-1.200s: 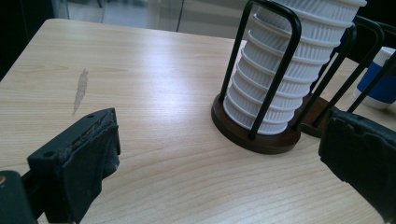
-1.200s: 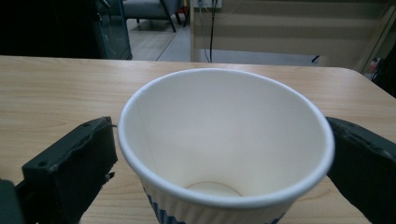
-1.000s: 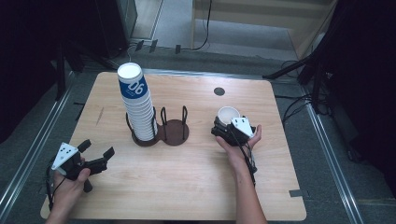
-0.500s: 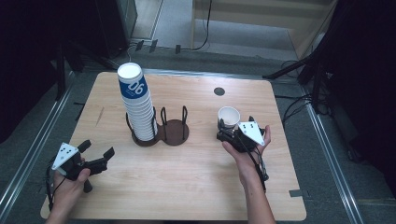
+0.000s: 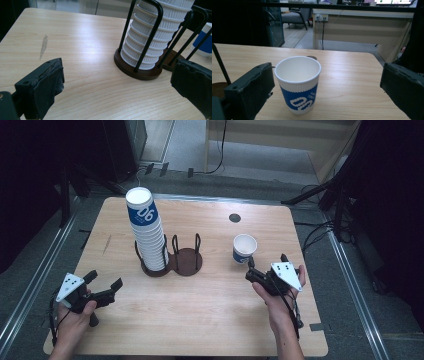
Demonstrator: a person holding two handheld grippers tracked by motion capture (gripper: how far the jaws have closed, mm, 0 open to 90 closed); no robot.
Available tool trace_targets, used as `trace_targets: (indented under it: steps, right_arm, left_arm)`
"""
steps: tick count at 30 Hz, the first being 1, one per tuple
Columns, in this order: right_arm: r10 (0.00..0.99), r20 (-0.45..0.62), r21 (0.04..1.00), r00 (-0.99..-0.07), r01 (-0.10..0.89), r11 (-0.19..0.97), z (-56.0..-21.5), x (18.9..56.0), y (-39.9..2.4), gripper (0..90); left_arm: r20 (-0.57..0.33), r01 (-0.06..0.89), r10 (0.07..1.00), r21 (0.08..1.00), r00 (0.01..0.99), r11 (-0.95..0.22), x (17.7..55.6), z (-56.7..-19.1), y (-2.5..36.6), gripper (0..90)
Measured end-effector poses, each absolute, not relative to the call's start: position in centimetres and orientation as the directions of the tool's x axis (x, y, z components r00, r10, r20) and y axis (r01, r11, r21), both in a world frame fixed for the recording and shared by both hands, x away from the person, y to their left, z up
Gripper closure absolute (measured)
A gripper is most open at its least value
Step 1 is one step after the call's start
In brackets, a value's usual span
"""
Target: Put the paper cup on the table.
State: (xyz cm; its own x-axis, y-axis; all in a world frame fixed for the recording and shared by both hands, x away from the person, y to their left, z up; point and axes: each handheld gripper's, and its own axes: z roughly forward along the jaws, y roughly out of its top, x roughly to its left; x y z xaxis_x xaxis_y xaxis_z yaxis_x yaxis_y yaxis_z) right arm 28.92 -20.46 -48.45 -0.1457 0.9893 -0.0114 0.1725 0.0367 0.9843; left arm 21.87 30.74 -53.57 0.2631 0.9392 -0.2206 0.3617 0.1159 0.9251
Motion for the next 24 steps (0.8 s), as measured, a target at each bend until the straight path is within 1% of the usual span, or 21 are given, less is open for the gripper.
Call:
trace_targets:
  steps: [5,12,24]
  right_arm:
    - [0.993,-0.004,0.984,-0.121,0.175,0.026,-48.9,28.2,-21.7,0.0]
    - [0.996,0.012,0.979,-0.087,0.203,0.006,-50.1,27.2,-23.5,0.0]
    - [1.000,0.003,0.974,-0.031,0.226,0.004,-51.8,25.6,-26.5,0.0]
  left_arm:
    - [-0.222,0.362,0.940,0.925,0.258,0.119,21.8,-53.6,30.9,0.0]
    - [-0.227,0.362,0.941,0.924,0.252,0.126,21.8,-53.6,31.2,0.0]
    - [-0.234,0.369,0.944,0.919,0.232,0.137,21.7,-53.6,31.6,0.0]
